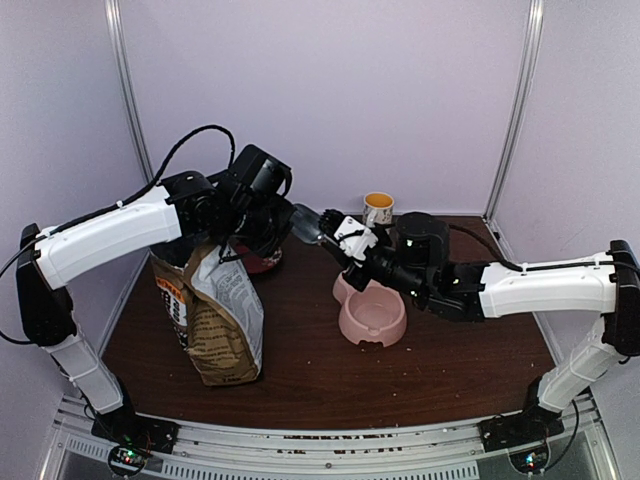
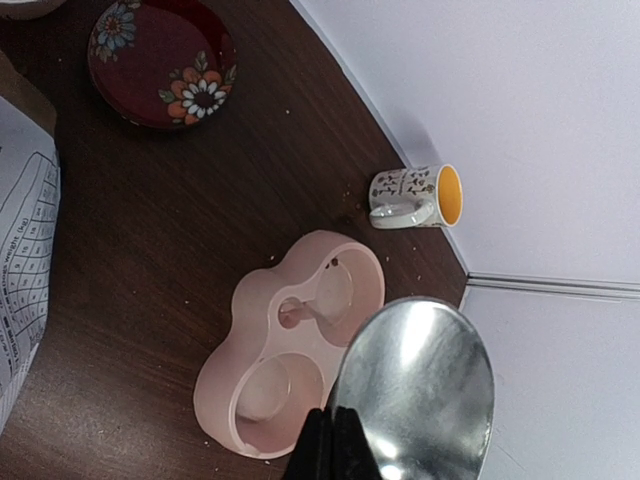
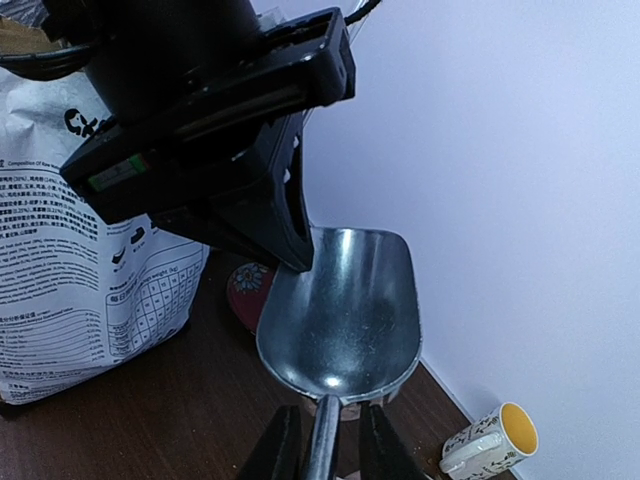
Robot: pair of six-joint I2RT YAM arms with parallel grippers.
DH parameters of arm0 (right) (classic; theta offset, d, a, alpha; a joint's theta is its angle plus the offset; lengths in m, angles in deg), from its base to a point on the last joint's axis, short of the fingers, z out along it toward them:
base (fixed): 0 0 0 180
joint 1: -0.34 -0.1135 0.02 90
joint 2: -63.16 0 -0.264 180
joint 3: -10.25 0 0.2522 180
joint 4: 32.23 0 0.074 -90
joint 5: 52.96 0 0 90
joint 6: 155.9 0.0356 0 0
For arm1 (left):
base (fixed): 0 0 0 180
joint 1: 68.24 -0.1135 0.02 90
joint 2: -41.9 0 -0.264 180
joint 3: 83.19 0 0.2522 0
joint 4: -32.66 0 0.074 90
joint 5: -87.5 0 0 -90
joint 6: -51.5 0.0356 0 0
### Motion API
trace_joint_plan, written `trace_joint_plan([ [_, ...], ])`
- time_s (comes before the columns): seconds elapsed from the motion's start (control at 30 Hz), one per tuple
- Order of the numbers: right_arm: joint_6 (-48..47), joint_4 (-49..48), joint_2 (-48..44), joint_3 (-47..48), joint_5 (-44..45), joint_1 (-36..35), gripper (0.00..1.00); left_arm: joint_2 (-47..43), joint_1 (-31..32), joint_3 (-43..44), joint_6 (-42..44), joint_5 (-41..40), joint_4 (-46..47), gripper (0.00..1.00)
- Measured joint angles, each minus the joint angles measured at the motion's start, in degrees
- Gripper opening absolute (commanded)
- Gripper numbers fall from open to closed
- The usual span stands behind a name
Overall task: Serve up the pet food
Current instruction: Pass from the left arm to the right
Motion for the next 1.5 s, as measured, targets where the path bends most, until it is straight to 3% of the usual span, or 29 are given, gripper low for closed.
trace_joint_plan([
  [0.33, -0.1, -0.3, 0.0, 0.0, 0.7, -0.3, 0.15, 0.0, 0.0, 0.0, -0.9, 0.7, 0.0, 0.0],
  [0.53, -0.5, -0.3, 0.0, 0.0, 1.2, -0.7, 0.24, 0.0, 0.0, 0.0, -0.9, 0.9, 0.0, 0.0],
  [0.77, -1.4, -0.4, 0.0, 0.0, 1.3, -1.0, 0.18, -0.1, 0.0, 0.0, -0.9, 1.4, -0.3, 0.0],
  [1.2, -2.6, -2.2, 0.0, 0.0, 1.7, -1.4, 0.2, -0.9, -0.2, -0.2, -1.3, 2.3, -0.4, 0.0],
  [1.5, -3.6, -2.9, 0.0, -0.3, 2.2, -1.6, 0.14, -1.0, -0.2, -0.6, -1.9, 2.7, -0.4, 0.0],
])
